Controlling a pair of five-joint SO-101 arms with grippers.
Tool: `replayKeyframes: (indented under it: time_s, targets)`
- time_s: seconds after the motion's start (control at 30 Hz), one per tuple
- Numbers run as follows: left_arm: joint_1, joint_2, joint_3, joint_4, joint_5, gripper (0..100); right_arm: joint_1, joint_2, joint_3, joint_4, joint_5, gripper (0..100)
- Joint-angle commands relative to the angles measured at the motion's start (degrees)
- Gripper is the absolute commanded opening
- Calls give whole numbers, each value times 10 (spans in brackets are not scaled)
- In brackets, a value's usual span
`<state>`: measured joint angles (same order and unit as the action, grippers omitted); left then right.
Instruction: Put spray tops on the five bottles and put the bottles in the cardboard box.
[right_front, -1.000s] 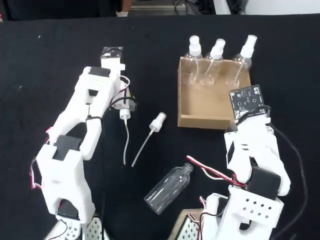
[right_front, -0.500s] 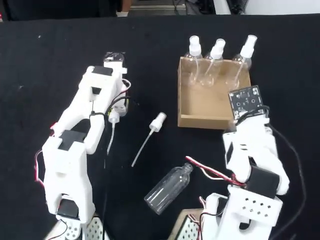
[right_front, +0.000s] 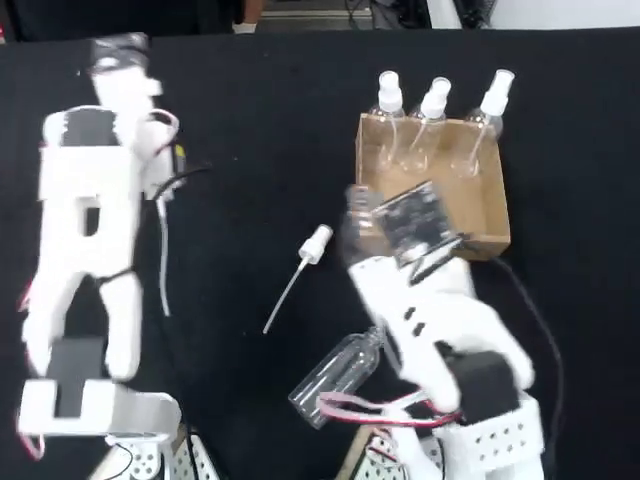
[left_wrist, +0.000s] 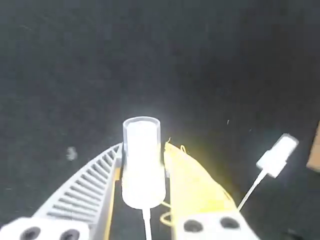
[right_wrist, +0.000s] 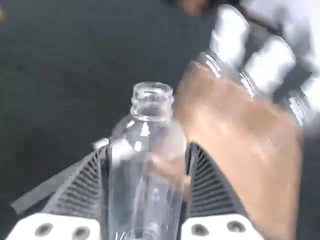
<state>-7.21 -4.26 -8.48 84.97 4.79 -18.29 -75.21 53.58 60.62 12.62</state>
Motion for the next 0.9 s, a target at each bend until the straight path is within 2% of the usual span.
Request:
replayKeyframes:
  time_s: [0.0,0.13,0.3,0.47,0.67,0.87]
  targets:
    - [-29,-149,-28,-4,-2,30,-86,-4,36,-135,-38,11]
    - [-26,-256,-22,-67,33,30,-133,-3,83,-273,-84,11]
    - [14,-325,-21,-130,40,30,-139,-8,172,-408,-108,11]
    - [96,-335,-21,-192,40,30,-138,-8,260,-512,-107,11]
    - [155,-335,-15,-251,41,30,-138,-8,306,-556,-107,11]
    - [173,-344,90,-349,42,30,-138,-4,310,-556,-105,11]
